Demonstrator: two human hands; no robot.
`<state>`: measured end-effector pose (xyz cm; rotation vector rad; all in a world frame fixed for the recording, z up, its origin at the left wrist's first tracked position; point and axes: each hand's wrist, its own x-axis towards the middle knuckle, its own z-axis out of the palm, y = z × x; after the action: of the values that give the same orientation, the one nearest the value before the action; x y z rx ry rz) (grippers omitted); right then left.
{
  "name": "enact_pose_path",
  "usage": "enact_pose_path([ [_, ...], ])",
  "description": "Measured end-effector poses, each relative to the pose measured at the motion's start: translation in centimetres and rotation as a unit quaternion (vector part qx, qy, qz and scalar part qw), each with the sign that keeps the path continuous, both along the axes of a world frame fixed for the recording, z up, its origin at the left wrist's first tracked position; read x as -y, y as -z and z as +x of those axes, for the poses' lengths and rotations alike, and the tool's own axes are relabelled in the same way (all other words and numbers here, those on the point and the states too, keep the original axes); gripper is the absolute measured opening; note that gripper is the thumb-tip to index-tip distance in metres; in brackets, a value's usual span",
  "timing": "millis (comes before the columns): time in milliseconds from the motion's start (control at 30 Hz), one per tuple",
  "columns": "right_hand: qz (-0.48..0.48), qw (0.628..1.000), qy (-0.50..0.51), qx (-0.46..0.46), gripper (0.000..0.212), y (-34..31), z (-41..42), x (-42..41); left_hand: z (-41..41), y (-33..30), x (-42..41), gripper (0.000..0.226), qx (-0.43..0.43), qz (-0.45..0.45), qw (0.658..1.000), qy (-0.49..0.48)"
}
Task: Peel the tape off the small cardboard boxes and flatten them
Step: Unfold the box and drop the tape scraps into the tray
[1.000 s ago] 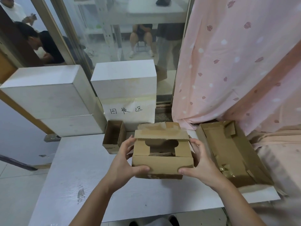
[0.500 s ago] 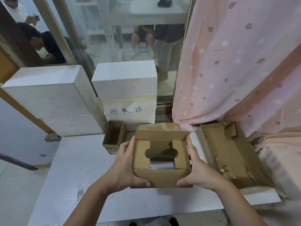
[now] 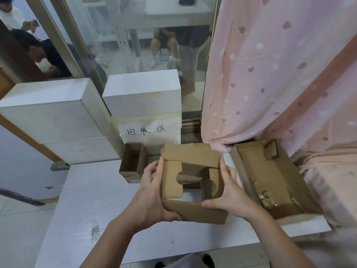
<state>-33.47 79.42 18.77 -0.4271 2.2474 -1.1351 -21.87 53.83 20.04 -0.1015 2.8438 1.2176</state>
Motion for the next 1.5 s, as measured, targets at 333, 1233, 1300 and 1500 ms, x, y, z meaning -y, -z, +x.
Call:
enact_pose_path([
  [333,-0.034,0.999,0.035,-0.021,0.139,0.3,0.3,-0.6,-0.4,0.9,-0.9,0.130,-0.017,0.044,0.998,-0.038],
  [1233,-0.136,0.983,0.124,-0.019,0.069,1.9,0.0,-2.0,0.6,3.2,-0.1,0.085,0.070,0.217,0.973,-0.025],
  [1300,-0.155,0.979,0.128,-0.018,0.069,2.1,-0.2,-2.0,0.8,2.8,-0.1,0.083,0.063,0.242,0.968,-0.029],
  [1500,-0.201,0.969,0.142,0.025,0.079,3.0,-1.0,-1.8,0.7,1.8,0.1,0.082,0.066,0.263,0.962,-0.043],
])
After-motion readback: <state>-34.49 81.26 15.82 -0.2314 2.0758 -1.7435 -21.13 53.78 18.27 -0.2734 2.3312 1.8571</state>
